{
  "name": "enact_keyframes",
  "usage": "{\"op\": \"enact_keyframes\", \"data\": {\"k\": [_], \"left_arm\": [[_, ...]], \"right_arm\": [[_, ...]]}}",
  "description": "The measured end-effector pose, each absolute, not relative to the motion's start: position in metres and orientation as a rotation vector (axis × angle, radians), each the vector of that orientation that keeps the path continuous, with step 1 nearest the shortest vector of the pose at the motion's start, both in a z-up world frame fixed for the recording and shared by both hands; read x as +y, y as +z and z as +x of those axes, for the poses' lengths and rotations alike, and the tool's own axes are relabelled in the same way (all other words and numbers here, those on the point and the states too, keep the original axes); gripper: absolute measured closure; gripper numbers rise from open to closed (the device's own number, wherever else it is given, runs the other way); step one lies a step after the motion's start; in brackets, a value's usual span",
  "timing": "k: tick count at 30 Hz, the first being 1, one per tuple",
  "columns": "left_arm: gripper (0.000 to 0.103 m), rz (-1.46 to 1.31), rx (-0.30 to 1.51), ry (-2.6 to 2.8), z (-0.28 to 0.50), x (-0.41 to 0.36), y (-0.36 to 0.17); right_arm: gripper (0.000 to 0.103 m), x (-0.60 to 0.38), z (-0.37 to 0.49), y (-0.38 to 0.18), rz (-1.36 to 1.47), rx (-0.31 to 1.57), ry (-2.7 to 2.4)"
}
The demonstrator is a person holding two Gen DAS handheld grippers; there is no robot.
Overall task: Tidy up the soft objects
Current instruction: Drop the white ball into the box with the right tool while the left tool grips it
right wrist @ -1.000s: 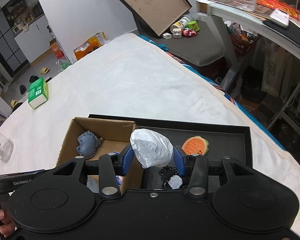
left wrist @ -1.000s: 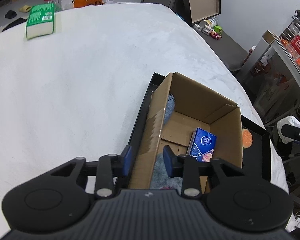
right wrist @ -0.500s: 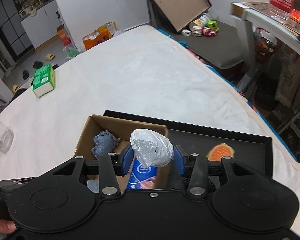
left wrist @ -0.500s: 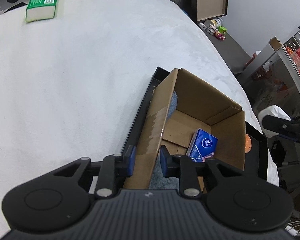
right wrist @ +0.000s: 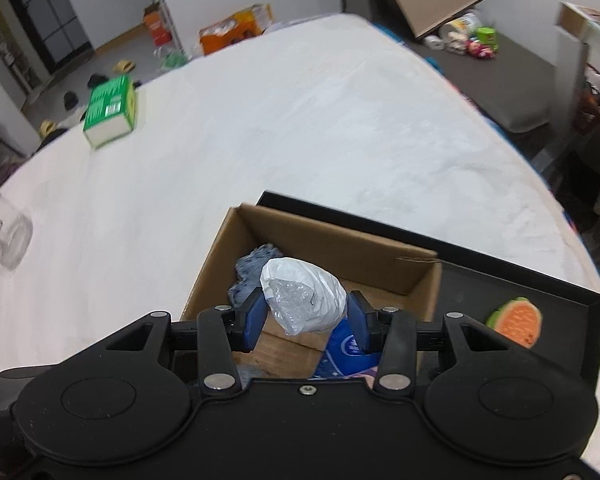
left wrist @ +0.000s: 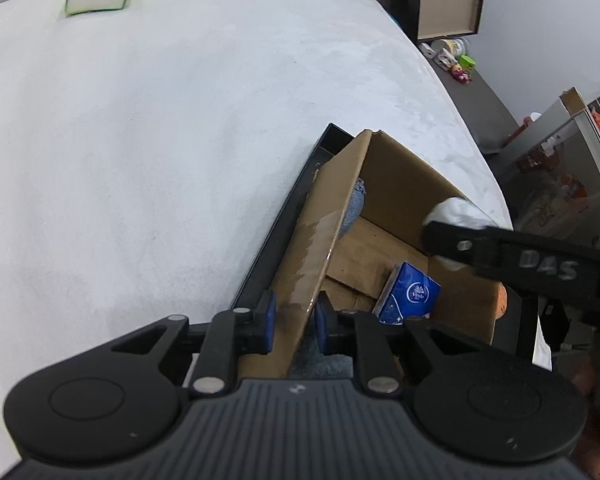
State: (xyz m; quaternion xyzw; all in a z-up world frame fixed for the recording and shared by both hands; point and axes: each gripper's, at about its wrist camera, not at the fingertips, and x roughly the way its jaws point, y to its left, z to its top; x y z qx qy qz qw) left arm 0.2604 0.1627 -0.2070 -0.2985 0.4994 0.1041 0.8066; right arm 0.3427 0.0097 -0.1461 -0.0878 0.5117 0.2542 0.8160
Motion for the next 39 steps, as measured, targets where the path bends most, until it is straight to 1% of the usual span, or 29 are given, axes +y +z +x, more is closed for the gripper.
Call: {"op": "enact_keyframes", "data": {"k": [8,20,22,29,35,38,39], "left_arm": [[0.084,-0.655,1.088,0.266,0.264,0.162,-0.205],[0.084,-0.685,1.102,0.264,0.264,0.166,-0.208],[0.084,-0.685,1.105,0.263,0.265,0.166,-0.208],[0.084,-0.637,1.105,0.265,0.268,0.161,-0.206],[0.084,-0.606,1.112,0.274,0.267,0.156,-0.205],[0.084,-0.562,1.110,0.284,0.268,0.152,-0.199],[0.083,-0.545,1.101,0.286,0.269,0.149,-0.197]], "right_arm": [[0.060,0.027,0.350,-0.165,-0.253,1.136,0.565],[0.059,0.027,0.366,-0.201,-0.224,1.178,0.510],[0.057,0.026,0.367,-0.204,-0.222,1.179,0.510],[0.054,0.021,0.366,-0.191,-0.207,1.168,0.527],[0.054,0.008,0.363,-0.177,-0.191,1.175,0.531],[0.049,0.000,0.360,-0.169,-0.170,1.169,0.534],[0.046,-0.004,0.359,-0.165,-0.160,1.166,0.534]]}}
